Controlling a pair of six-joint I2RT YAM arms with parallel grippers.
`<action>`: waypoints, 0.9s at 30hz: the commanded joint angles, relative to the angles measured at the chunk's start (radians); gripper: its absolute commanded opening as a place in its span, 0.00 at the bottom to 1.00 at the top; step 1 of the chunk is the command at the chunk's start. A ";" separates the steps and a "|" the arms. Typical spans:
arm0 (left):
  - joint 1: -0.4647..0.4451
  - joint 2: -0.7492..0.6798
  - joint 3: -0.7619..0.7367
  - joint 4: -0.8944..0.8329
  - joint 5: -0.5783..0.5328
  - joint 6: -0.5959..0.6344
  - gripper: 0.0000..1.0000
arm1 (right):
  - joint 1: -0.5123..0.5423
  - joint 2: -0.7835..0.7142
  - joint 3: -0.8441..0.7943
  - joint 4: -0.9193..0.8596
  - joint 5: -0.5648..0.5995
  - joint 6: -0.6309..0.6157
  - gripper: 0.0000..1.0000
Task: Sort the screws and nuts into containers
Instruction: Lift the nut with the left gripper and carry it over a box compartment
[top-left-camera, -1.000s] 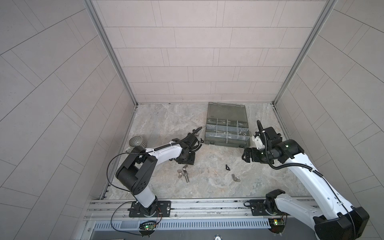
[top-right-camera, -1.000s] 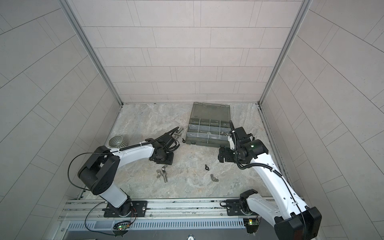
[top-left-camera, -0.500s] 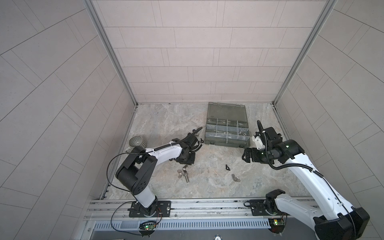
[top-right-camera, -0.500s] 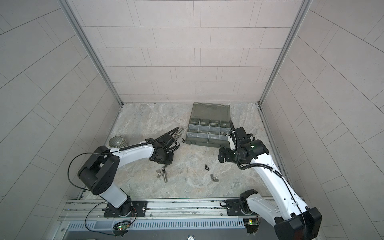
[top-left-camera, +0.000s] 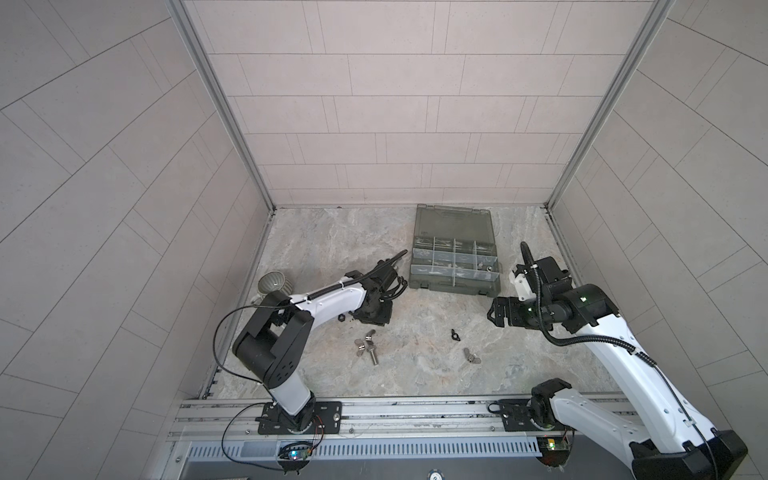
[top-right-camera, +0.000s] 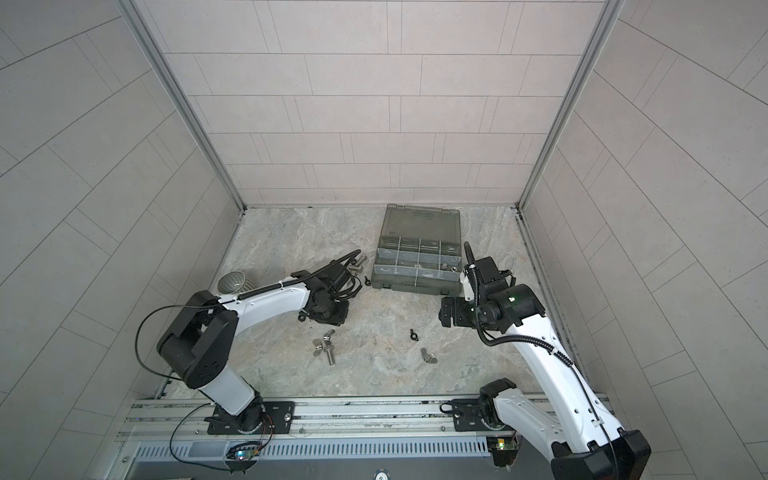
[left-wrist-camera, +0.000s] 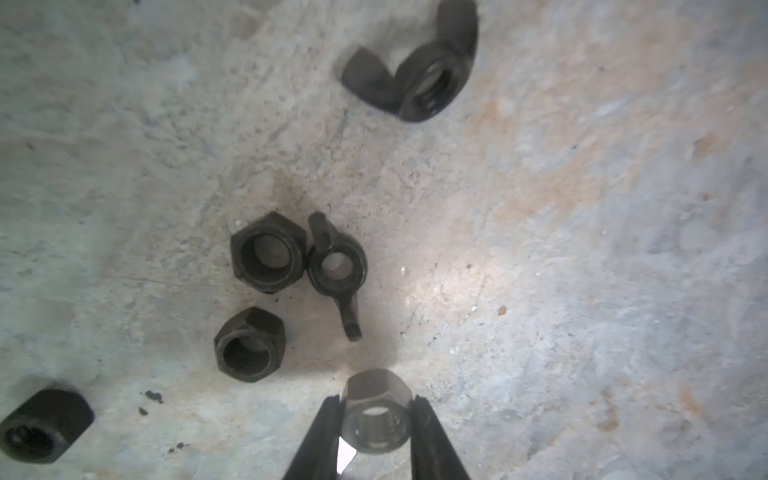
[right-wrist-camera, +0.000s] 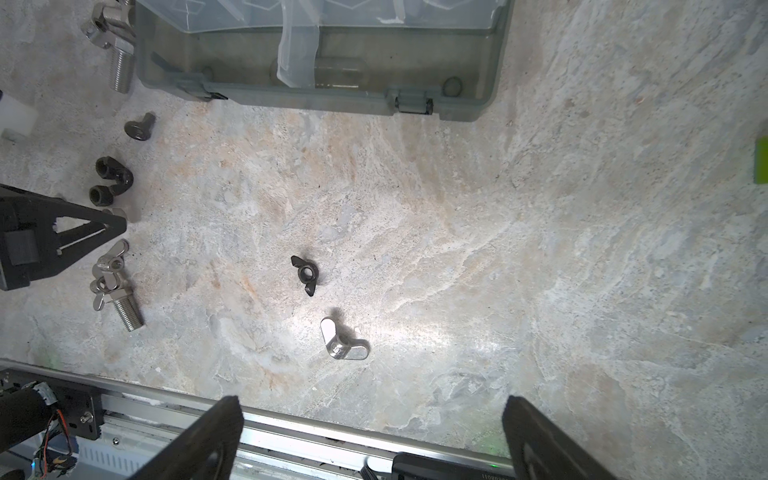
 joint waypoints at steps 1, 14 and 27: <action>-0.007 0.004 0.069 -0.072 -0.020 0.027 0.19 | -0.008 -0.012 0.016 -0.029 0.021 0.006 0.99; -0.049 0.204 0.524 -0.196 0.014 0.086 0.20 | -0.058 -0.019 0.038 -0.047 0.018 -0.019 0.99; -0.100 0.553 1.068 -0.257 0.133 0.075 0.20 | -0.127 -0.005 0.056 -0.029 0.018 -0.030 0.99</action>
